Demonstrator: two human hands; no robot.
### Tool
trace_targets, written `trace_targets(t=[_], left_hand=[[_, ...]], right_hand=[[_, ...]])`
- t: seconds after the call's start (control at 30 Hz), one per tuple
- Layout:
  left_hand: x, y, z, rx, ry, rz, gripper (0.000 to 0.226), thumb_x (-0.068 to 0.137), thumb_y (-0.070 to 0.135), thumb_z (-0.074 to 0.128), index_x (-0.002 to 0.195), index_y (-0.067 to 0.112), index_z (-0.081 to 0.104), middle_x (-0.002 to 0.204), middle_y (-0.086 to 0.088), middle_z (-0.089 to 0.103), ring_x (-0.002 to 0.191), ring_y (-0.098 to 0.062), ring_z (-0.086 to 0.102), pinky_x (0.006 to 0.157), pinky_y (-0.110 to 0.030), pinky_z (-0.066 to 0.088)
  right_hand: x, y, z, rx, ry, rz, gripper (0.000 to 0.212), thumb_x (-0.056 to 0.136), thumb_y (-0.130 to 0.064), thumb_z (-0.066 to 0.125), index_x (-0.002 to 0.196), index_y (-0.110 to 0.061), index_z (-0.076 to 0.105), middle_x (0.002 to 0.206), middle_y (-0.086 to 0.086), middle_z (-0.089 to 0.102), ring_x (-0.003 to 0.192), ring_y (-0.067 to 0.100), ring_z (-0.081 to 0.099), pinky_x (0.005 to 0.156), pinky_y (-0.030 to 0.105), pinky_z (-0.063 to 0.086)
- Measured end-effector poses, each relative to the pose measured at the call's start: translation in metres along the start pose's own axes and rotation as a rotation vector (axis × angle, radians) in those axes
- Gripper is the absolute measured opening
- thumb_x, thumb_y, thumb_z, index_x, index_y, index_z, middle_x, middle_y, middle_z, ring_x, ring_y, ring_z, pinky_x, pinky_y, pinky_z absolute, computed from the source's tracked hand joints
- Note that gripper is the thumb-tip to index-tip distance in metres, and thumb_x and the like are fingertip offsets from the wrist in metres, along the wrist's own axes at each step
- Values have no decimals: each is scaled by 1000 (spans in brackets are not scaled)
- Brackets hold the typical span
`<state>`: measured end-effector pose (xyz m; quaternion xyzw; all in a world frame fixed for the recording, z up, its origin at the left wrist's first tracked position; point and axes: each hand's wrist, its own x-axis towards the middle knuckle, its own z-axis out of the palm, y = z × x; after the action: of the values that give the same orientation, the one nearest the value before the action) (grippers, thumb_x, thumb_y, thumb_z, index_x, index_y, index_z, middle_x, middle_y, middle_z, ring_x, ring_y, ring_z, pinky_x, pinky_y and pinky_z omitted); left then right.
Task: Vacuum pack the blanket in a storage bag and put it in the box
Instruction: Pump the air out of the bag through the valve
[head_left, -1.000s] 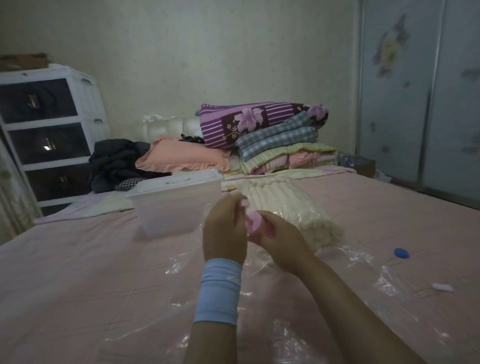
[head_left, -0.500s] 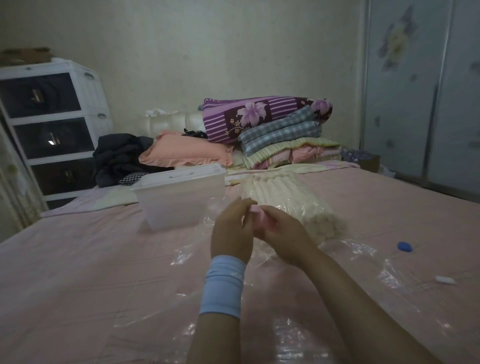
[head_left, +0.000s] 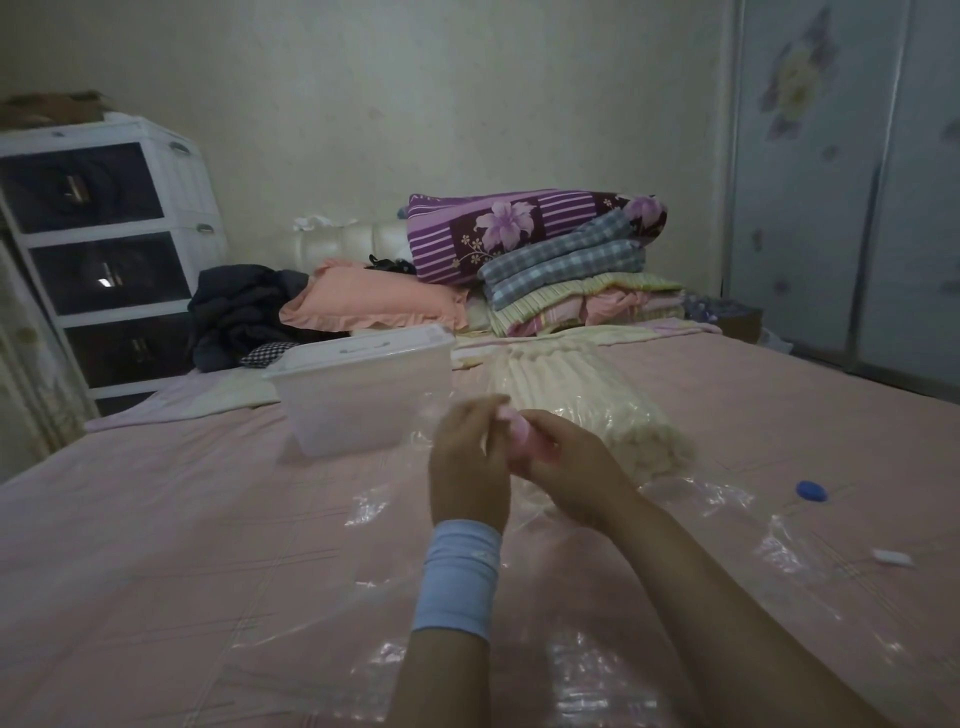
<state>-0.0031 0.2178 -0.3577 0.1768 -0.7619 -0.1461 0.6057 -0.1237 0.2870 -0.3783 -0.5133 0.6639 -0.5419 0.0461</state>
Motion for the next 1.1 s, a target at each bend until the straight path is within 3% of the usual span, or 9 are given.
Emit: trace_targets(t=[0.1, 0.23, 0.33, 0.6, 0.7, 0.8, 0.9, 1.0, 1.1], left_hand=[[7, 5, -3, 44, -22, 33, 21, 90, 10, 59, 106, 16, 71, 100, 1, 68, 91, -16, 60, 82, -41, 52], [48, 33, -44, 50, 399, 188, 15, 95, 10, 55, 102, 10, 69, 96, 5, 64, 91, -11, 58, 86, -15, 45], [60, 37, -59, 50, 538, 227, 15, 96, 13, 58, 103, 7, 69, 101, 1, 66, 97, -11, 59, 89, -18, 46], [-3, 1, 7, -35, -38, -28, 18, 90, 9, 60, 102, 17, 70, 101, 5, 68, 92, -12, 61, 83, -39, 53], [16, 13, -6, -34, 33, 19, 15, 92, 11, 59, 101, 17, 70, 97, 5, 69, 87, -13, 62, 80, -38, 54], [49, 34, -38, -37, 333, 129, 17, 95, 13, 54, 103, 9, 68, 96, 7, 63, 87, -10, 61, 81, -25, 53], [60, 37, -52, -26, 511, 151, 16, 97, 15, 54, 105, 8, 67, 100, 8, 61, 95, -7, 59, 86, -17, 46], [39, 25, -31, -31, 415, 103, 15, 97, 12, 54, 105, 9, 67, 101, 9, 61, 94, -5, 58, 87, -20, 50], [7, 7, -3, -66, 51, -43, 15, 93, 11, 57, 99, 19, 68, 96, 12, 64, 87, -3, 58, 84, -35, 54]], right_hand=[[0, -2, -1, -8, 11, -9, 43, 80, -37, 81, 119, -38, 65, 106, -17, 70, 94, 0, 64, 82, 22, 52], [1, 0, -7, 10, 21, 25, 46, 78, -29, 84, 119, -36, 66, 103, -18, 69, 93, -3, 61, 79, 15, 46], [0, 1, -7, 5, 11, 23, 46, 78, -28, 84, 119, -36, 66, 103, -19, 68, 93, -5, 60, 76, 11, 43], [-1, -1, 0, 6, 19, -6, 40, 83, -38, 79, 120, -36, 65, 108, -17, 70, 97, -2, 64, 81, 17, 49], [0, 0, -2, 5, 37, -1, 42, 82, -34, 80, 121, -37, 65, 106, -16, 70, 95, -2, 63, 80, 17, 49], [1, 0, -6, 13, 34, 26, 43, 79, -28, 83, 117, -39, 65, 100, -18, 69, 88, -9, 60, 70, 3, 41], [1, 2, -5, 7, 15, 31, 45, 78, -30, 84, 119, -38, 65, 103, -19, 68, 92, -8, 59, 76, 8, 44], [1, 2, -2, -9, 15, 14, 44, 78, -30, 84, 117, -38, 64, 104, -19, 68, 94, -6, 60, 79, 14, 45], [0, 0, 1, -5, 12, -5, 40, 81, -38, 80, 119, -37, 65, 107, -17, 70, 96, -1, 64, 81, 22, 50]])
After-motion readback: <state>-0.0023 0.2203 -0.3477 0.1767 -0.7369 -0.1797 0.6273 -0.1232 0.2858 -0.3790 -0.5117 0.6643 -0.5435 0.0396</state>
